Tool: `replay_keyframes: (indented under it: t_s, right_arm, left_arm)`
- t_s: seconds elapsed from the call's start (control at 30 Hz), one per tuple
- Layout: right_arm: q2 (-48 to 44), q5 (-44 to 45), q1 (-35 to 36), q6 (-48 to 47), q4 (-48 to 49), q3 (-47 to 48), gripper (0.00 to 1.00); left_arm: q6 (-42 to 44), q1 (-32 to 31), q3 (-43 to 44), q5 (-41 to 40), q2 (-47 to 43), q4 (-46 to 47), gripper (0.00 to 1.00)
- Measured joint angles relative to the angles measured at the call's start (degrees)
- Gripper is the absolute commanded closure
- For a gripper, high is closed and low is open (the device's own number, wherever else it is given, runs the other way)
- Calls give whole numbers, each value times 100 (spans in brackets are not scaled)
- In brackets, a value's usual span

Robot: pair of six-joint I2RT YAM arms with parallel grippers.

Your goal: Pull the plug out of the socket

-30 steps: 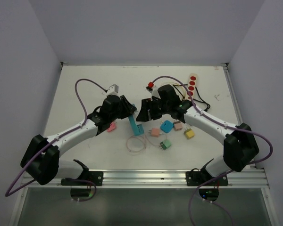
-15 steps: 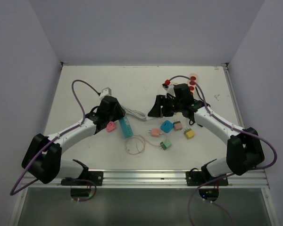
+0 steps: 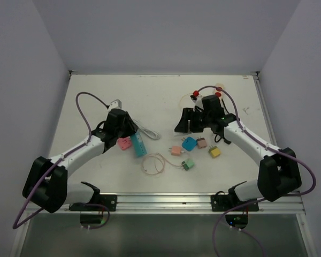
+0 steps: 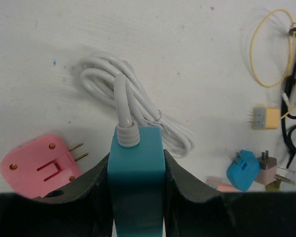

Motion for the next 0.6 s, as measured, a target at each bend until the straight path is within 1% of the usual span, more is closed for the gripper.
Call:
replay_keyframes:
  t_s: [0.1, 0.17, 0.3, 0.43, 0.53, 0.6]
  right_arm:
    - [-133, 313, -94, -11, -26, -199, 100]
    - [-236, 496, -142, -20, -55, -404, 100]
    - [-354, 579, -184, -20, -46, -745, 100]
    - [-337, 516, -184, 4, 103, -887, 100]
    - [-166, 417, -184, 52, 437, -901, 100]
    - [63, 330, -184, 94, 693, -901, 100]
  left_arm:
    - [22, 72, 306, 254, 74, 74, 100]
    - [94, 136, 614, 367, 278, 127, 100]
    - [238, 310, 1266, 575, 935, 455, 100]
    - [343, 509, 1858, 931, 1742, 730, 100]
    - [433, 616, 2260, 1252, 2339, 964, 100]
    - [455, 662, 2356, 1449, 2597, 1193, 100]
